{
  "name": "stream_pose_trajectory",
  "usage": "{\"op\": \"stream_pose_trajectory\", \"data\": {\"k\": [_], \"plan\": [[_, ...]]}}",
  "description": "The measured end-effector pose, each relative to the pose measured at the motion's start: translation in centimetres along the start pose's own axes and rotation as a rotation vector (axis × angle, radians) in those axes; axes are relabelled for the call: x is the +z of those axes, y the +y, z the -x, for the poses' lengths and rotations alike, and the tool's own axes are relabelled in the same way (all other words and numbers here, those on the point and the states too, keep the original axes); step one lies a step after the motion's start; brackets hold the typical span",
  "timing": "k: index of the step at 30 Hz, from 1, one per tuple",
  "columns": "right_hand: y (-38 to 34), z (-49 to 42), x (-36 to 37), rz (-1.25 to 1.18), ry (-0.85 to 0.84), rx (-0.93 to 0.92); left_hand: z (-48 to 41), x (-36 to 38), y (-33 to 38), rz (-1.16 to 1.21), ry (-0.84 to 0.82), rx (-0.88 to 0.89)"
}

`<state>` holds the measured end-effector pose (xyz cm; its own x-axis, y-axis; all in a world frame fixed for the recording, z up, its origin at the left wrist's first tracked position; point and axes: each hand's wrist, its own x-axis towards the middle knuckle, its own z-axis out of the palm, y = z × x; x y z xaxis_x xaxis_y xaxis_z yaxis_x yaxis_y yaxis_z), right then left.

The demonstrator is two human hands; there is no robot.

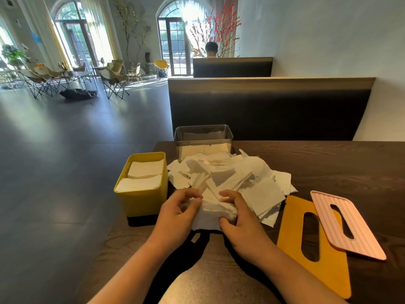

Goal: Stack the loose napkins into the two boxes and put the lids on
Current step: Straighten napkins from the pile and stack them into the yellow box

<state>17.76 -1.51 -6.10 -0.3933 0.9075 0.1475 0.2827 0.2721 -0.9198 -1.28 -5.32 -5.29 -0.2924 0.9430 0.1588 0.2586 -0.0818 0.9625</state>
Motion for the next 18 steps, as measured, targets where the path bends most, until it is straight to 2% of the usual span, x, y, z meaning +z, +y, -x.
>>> {"op": "stream_pose_trajectory", "data": {"k": [9,18], "plan": [[0.4,-0.1,-0.1,-0.052,0.005,0.019,-0.3,-0.9,-0.4,-0.022,0.007,-0.032],[0.4,-0.1,-0.1,-0.043,-0.014,0.032,0.8,-0.1,-0.1,0.201,0.023,-0.16]]}}
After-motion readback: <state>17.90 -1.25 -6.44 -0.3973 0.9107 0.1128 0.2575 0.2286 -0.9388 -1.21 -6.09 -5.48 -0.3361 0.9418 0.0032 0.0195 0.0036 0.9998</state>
